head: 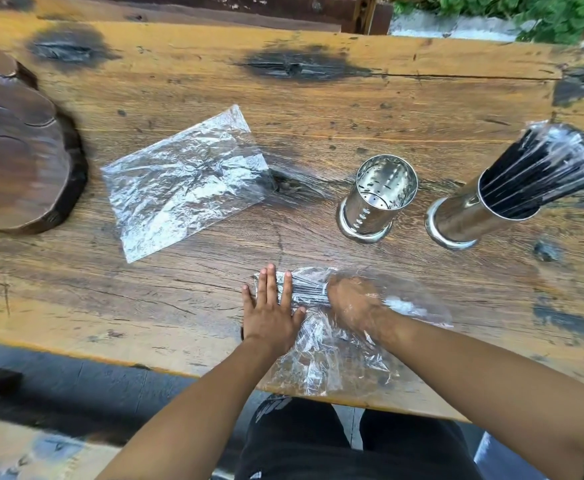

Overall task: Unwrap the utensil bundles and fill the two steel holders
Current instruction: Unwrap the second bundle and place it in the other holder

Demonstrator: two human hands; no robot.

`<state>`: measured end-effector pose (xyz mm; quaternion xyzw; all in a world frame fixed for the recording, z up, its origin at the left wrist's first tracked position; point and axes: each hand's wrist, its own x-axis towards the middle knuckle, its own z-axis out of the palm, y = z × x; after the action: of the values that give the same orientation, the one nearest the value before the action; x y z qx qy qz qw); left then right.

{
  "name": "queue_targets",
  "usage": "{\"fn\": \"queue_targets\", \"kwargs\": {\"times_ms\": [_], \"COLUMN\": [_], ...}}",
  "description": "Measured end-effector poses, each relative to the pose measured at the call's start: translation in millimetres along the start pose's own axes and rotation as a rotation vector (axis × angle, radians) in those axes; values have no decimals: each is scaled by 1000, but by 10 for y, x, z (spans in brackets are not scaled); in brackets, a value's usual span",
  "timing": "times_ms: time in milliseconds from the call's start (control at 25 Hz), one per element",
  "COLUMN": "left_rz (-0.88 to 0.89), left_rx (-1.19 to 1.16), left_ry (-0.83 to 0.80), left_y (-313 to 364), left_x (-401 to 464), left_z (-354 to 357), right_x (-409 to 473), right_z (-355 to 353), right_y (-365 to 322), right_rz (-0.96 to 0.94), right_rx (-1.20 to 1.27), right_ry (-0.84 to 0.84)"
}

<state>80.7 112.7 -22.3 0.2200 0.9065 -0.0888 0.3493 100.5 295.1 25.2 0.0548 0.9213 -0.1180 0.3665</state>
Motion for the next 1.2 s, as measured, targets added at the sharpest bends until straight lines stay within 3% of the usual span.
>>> {"fn": "queue_targets", "kwargs": {"times_ms": [200, 320, 680, 840, 960, 1040, 1120, 1200], "left_rz": [13, 27, 18, -85, -216, -237, -219, -83], "left_rx": [-10, -15, -38, -78, -112, -144, -142, -180], "left_ry": [14, 17, 47, 80, 109, 190, 284, 329], "left_y": [-43, -71, -44, -266, -569, -624, -515, -299], "left_x": [-17, -23, -69, -139, -207, -287, -398, -512], "left_z": [-7, -21, -33, -82, -98, -98, -103, -66], "right_x": [28, 30, -86, -257, -322, -356, -361, -388], "right_z": [4, -29, -5, 1, 97, 122, 162, 174], "right_y": [-93, -100, 172, 412, 558, 585, 635, 700], "right_rz": [34, -42, -21, 20, 48, 143, 266, 374], "right_rx": [-4, -51, -31, -37, 55, 119, 271, 485], "right_ry": [-78, -22, 49, -34, 21, -29, -59, -57]}}
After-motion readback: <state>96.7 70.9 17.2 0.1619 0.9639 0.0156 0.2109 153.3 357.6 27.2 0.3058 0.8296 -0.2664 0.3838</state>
